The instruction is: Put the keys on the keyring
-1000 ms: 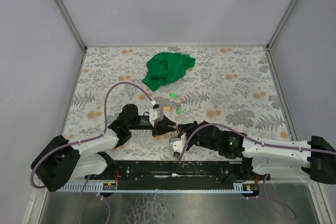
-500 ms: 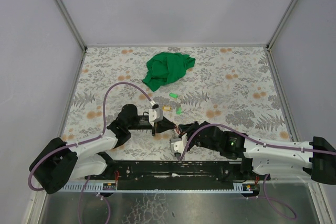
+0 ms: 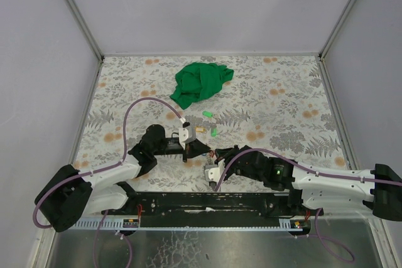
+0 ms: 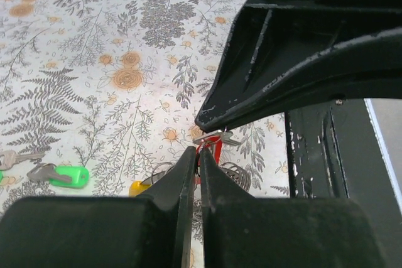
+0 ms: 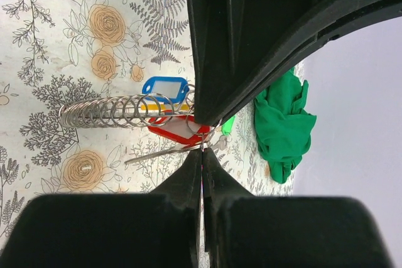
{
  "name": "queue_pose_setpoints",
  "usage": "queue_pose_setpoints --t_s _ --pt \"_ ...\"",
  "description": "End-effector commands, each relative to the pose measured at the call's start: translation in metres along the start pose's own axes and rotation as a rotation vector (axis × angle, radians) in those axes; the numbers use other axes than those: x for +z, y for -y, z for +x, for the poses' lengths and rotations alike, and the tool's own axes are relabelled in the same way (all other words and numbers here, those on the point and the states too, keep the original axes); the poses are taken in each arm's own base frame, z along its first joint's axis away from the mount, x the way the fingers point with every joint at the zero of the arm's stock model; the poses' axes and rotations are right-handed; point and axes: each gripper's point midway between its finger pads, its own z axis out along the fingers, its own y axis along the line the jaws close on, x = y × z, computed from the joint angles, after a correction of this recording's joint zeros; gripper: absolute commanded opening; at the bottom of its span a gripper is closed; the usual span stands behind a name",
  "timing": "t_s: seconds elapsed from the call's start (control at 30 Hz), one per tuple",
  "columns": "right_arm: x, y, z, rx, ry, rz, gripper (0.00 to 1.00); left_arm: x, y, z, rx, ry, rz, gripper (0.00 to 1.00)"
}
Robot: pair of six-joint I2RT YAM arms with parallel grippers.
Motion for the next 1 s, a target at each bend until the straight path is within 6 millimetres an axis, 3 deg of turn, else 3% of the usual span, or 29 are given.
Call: queue_pose_setpoints --t_s 0.0,0.13,0.3,0.5,0.97 --pt "-0.002 0.008 0.0 0.033 -0.008 0.046 0.0 -0.001 -0.018 -0.015 -0.068 0.065 -0.123 0.0" --pt "0.001 0.009 0.002 0.046 -0.016 0.064 0.0 -0.005 -0.02 -0.02 -0.109 0.11 -0.159 0.01" --pt "0.0 0.018 -0.004 0.049 0.015 0.108 0.0 -0.011 -0.018 -0.021 -0.119 0.13 -0.18 0.09" --pt "0.002 0.023 -0.006 0.052 0.02 0.126 0.0 -0.015 -0.016 -0.019 -0.144 0.139 -0.194 0.27" --pt "0.005 0.025 -0.004 0.058 0.011 0.126 0.0 -0.035 -0.001 -0.003 -0.304 0.195 -0.243 0.35"
